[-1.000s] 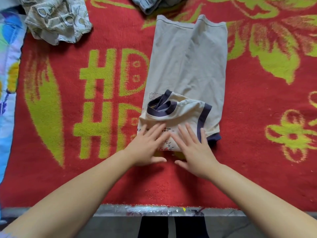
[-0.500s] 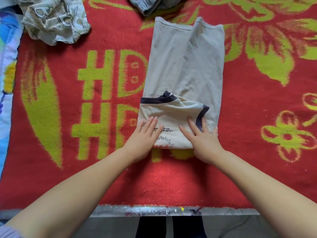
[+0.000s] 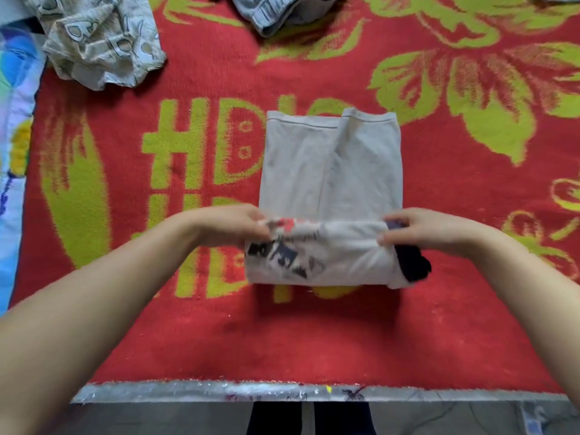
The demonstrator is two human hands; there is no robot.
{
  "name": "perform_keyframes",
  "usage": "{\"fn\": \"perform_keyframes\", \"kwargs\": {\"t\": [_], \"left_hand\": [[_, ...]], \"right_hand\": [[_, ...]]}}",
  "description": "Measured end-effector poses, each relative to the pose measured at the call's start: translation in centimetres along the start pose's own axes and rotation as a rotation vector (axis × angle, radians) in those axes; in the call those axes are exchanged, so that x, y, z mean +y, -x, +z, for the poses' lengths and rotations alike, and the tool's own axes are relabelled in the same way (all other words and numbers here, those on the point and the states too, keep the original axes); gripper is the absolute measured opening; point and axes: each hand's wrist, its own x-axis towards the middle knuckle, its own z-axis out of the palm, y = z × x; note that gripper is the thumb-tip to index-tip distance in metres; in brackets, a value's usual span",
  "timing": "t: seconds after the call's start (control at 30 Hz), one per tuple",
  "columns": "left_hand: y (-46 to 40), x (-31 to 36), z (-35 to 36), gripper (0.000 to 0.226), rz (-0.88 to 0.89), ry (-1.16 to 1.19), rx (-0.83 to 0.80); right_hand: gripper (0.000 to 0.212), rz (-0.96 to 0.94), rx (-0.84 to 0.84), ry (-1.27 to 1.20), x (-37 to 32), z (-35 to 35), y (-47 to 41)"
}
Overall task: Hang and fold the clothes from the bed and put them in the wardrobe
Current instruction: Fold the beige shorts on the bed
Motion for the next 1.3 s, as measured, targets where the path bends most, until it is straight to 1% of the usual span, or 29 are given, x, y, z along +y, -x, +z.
{"fn": "perform_keyframes", "kwargs": {"t": [0.07,0.1,0.13,0.17,0.2,0.27,0.33,0.4,0.43,0.47,0.57,0.63,0.67,0.7,0.73,0.77,0.8,0.83,0.87,0.9,0.93,0.97,1.03,1.07,1.1,1.17,1.23,1.27,1.3], "left_hand": [[-1.9,-1.3,-0.7,0.022,0.063,0.441,0.195],[-3.0,-2.0,-0.3,0.026,0.075,0.611,0.287],[-4.2,-2.7,0.6,0.025,0.075,0.697,0.394],[-5.4,-3.4,1.7,0.020,0.060,0.660,0.534],[-6.3,-4.0,2.7,0.018,0.041,0.512,0.694],[-7.5,-5.0,4.4,0.018,0.075,0.211,0.967],[-7.6,-5.2,4.9,0.019,0.217,0.158,1.099],[-7.7,-5.2,4.6,0.018,0.315,0.156,1.192],[-7.8,-5.3,4.3,0.018,0.318,0.126,1.226],[-8.0,-5.4,4.2,0.019,0.288,0.079,1.240],[-9.1,-5.7,4.3,0.023,0.091,-0.065,1.224],[-9.0,-5.6,4.6,0.028,0.000,-0.072,1.235],[-8.5,-5.5,4.9,0.036,-0.006,-0.094,1.249],[-7.8,-5.7,5.1,0.047,0.029,-0.182,1.274],[-7.0,-6.1,5.6,0.058,0.107,-0.336,1.288],[-6.3,-6.6,6.4,0.066,0.219,-0.541,1.266],[-5.6,-7.2,7.4,0.073,0.341,-0.768,1.192],[-5.3,-7.7,8.7,0.078,0.432,-0.981,1.063],[-5.2,-8.2,9.9,0.084,0.469,-1.148,0.925],[-5.2,-8.4,10.8,0.091,0.437,-1.236,0.796],[-5.4,-8.4,11.3,0.096,0.352,-1.256,0.704],[-5.5,-8.2,11.3,0.098,0.249,-1.241,0.670],[-6.1,-7.3,9.9,0.095,0.108,-1.226,0.697],[-6.4,-6.9,8.7,0.090,0.071,-1.268,0.690],[-6.4,-6.2,7.7,0.084,0.041,-1.315,0.637],[-5.4,-4.8,6.4,0.081,0.035,-1.294,0.474],[-3.6,-2.6,5.7,0.081,0.026,-1.118,0.287],[-2.6,-1.6,5.2,0.074,0.013,-0.977,0.183],[-1.6,-0.4,4.7,0.059,0.003,-0.846,0.072]], "right_hand": [[0.035,0.068,0.364,-0.146,1.7,-0.2,-2.4],[0.047,0.123,0.488,-0.156,2.2,0.4,-3.3],[0.056,0.168,0.572,-0.147,2.7,1.4,-4.1],[0.061,0.184,0.639,-0.127,3.2,2.5,-4.7],[0.058,0.170,0.710,-0.097,3.5,3.7,-5.0],[0.040,0.066,0.858,-0.033,3.4,5.3,-5.1],[0.019,-0.108,0.996,0.006,3.1,5.4,-5.1],[0.013,-0.250,1.103,0.011,2.8,4.6,-5.1],[0.013,-0.269,1.119,0.030,2.7,4.1,-5.2],[0.014,-0.241,1.101,0.072,2.8,3.9,-5.5],[0.021,-0.030,0.953,0.203,3.6,4.6,-6.5],[0.030,0.020,0.958,0.146,3.4,4.9,-6.1],[0.038,-0.005,0.995,0.159,3.3,5.1,-5.6],[0.048,-0.058,1.041,0.260,3.4,5.5,-5.0],[0.059,-0.140,1.066,0.412,3.5,6.1,-4.4],[0.068,-0.245,1.040,0.577,3.6,6.9,-3.8],[0.077,-0.347,0.946,0.732,3.7,8.0,-3.3],[0.085,-0.426,0.813,0.866,3.9,9.1,-3.0],[0.093,-0.452,0.671,0.975,4.3,10.1,-2.8],[0.101,-0.402,0.525,1.050,4.7,10.7,-2.7],[0.104,-0.306,0.411,1.089,5.0,11.0,-2.8],[0.102,-0.217,0.362,1.110,5.1,10.8,-2.9],[0.086,-0.105,0.413,1.133,4.9,9.4,-3.6],[0.075,-0.067,0.434,1.144,4.6,8.4,-3.9],[0.067,-0.036,0.425,1.143,4.1,7.6,-3.8],[0.062,-0.018,0.335,1.097,3.0,6.3,-2.8],[0.061,-0.056,0.174,0.973,1.2,4.9,-1.1],[0.056,-0.060,0.060,0.858,0.1,4.1,-0.1],[0.049,-0.037,-0.080,0.765,-1.1,3.1,0.7]]}}
